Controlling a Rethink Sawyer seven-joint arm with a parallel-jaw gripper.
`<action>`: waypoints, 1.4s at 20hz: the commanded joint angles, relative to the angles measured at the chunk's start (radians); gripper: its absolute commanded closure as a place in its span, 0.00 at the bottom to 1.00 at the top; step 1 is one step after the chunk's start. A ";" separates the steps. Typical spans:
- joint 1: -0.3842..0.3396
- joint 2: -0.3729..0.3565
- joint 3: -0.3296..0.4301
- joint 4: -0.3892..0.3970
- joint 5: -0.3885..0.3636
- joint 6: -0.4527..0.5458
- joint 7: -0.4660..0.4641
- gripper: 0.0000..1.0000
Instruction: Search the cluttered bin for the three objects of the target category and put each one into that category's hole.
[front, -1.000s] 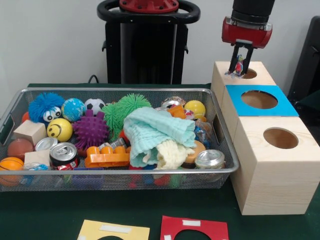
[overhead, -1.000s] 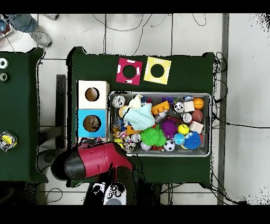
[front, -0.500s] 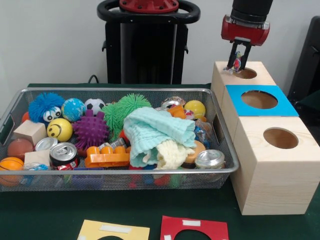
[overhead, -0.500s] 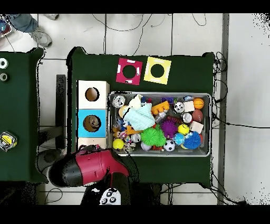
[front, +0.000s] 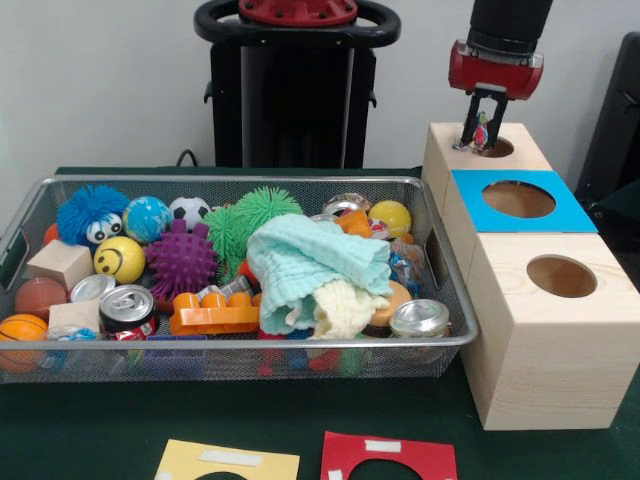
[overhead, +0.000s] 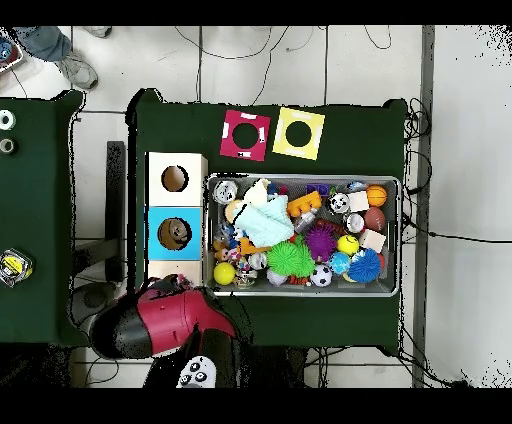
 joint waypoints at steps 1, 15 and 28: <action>0.036 0.090 -0.008 0.053 0.079 -0.115 0.246 1.00; 0.102 0.107 -0.022 0.066 0.172 -0.137 0.226 1.00; 0.067 0.083 -0.034 0.058 0.169 -0.093 0.152 0.00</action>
